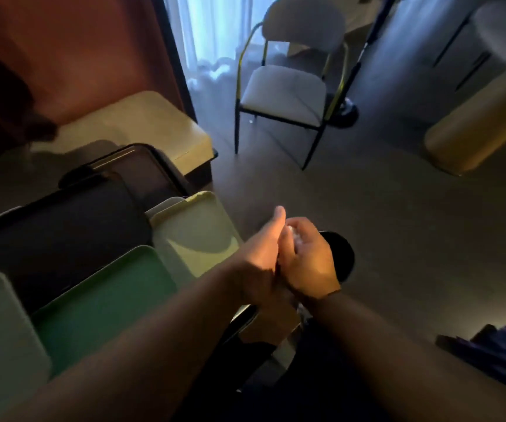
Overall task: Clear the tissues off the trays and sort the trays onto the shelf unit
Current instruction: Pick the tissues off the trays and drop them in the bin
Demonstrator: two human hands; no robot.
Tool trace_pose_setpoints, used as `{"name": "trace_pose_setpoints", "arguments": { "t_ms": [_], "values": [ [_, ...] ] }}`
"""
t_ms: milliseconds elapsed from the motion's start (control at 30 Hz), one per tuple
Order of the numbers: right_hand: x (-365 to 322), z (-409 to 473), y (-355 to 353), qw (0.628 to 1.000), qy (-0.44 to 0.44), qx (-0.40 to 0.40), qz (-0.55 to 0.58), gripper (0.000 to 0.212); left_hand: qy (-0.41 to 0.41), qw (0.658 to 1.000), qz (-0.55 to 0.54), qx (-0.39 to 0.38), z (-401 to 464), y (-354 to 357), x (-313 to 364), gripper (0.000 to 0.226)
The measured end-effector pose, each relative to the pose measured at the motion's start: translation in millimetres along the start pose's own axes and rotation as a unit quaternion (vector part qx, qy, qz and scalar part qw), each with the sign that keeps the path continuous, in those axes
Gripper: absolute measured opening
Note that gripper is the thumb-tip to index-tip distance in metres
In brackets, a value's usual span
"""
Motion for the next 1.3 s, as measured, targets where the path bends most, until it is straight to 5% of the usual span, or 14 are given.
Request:
{"name": "trace_pose_setpoints", "arguments": {
  "t_ms": [133,267,533,667,833,1133,1300],
  "values": [
    [81,45,-70,0.976,0.218,0.020,0.011,0.020,-0.070,0.983,0.166,-0.026,36,55,-32,0.053],
    [165,77,-123,0.947,0.315,0.005,-0.065,0.025,-0.068,0.961,0.266,-0.035,94,103,-50,0.017],
    [273,143,-179,0.908,0.413,-0.032,-0.062,0.031,-0.099,0.971,0.219,0.005,199,174,-86,0.042],
    [295,178,-184,0.895,0.441,-0.036,0.056,0.048,-0.075,0.978,0.183,0.060,223,187,-69,0.050],
    [328,203,-197,0.860,0.493,-0.029,0.127,0.113,-0.044,0.972,0.180,0.146,245,175,-48,0.059],
    [291,189,-195,0.884,0.451,-0.071,0.105,0.054,-0.029,0.957,0.252,0.138,245,168,-39,0.057],
    [242,189,-176,0.913,0.389,-0.093,0.081,0.067,0.041,0.951,0.263,0.156,224,163,-17,0.054]
  ]
}}
Point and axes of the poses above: each hand's wrist, its own z-axis towards the middle knuckle, its own y-axis out of the palm, x = y × z, the point moved 4 cm from there along z, towards the middle knuckle, and after that the axes turned 2 degrees about y, right-handed, at the moved point
